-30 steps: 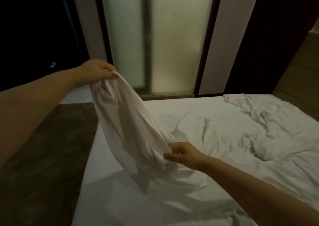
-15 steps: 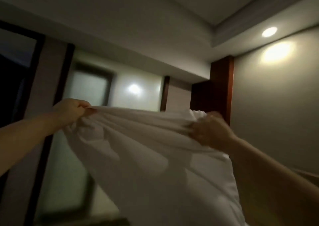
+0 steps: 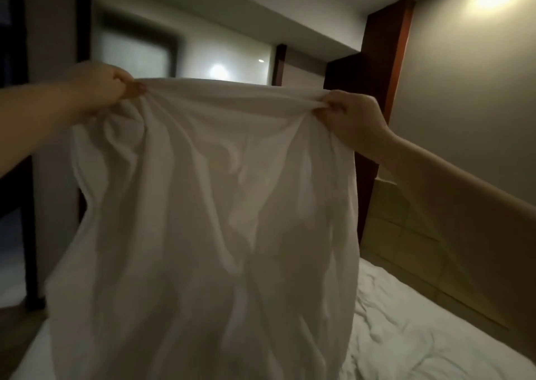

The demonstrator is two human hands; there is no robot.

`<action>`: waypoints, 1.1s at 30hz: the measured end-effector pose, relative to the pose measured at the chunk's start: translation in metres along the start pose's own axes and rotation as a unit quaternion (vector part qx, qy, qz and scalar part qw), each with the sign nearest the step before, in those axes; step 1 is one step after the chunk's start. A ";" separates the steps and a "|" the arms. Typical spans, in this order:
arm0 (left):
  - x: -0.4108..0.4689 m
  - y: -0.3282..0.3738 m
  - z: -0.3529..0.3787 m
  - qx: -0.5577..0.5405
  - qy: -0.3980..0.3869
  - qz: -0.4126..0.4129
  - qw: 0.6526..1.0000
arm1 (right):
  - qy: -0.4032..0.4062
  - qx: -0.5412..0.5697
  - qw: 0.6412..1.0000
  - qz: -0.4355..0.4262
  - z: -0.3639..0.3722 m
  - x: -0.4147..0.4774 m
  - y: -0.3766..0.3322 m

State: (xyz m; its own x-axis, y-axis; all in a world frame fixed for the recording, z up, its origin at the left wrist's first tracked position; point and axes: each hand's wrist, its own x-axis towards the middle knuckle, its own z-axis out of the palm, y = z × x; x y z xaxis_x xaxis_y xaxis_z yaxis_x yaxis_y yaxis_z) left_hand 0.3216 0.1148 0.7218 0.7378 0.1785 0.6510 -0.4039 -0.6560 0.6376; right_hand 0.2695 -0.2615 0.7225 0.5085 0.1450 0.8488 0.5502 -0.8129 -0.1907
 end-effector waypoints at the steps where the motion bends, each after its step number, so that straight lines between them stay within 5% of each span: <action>1: -0.004 -0.005 -0.004 0.006 -0.003 -0.008 1.000 | -0.008 0.071 0.997 0.033 0.003 -0.007 -0.011; 4: -0.024 -0.026 -0.010 0.061 -0.026 -0.027 0.997 | -0.127 0.287 0.942 0.121 0.015 -0.034 -0.033; 7: -0.058 -0.057 -0.009 0.078 -0.101 -0.074 0.989 | -0.322 0.319 0.876 0.164 0.032 -0.078 -0.029; 11: -0.107 -0.094 0.012 0.111 -0.143 -0.081 0.980 | -0.412 0.358 0.808 0.221 0.069 -0.154 -0.014; 17: -0.156 -0.111 0.025 0.147 -0.165 -0.063 0.973 | -0.629 0.167 0.742 0.157 0.133 -0.296 -0.016; 27: -0.204 -0.155 -0.017 0.186 -0.157 -0.187 0.952 | -0.513 0.209 0.827 0.094 0.160 -0.352 -0.002; 30: -0.218 -0.163 -0.025 0.186 -0.157 -0.216 0.946 | -0.321 0.185 0.921 0.118 0.166 -0.331 0.007; 33: -0.220 -0.164 -0.024 0.178 -0.153 -0.233 0.944 | -0.172 0.104 0.974 0.109 0.160 -0.273 0.020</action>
State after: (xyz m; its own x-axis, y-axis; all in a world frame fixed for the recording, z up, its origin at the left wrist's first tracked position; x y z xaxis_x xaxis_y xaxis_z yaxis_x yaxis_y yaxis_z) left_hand 0.2121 0.2004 0.4839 0.9342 0.3239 0.1496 0.1703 -0.7733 0.6108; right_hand 0.2475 -0.2267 0.4077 0.8003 0.1899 0.5688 0.5076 -0.7194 -0.4741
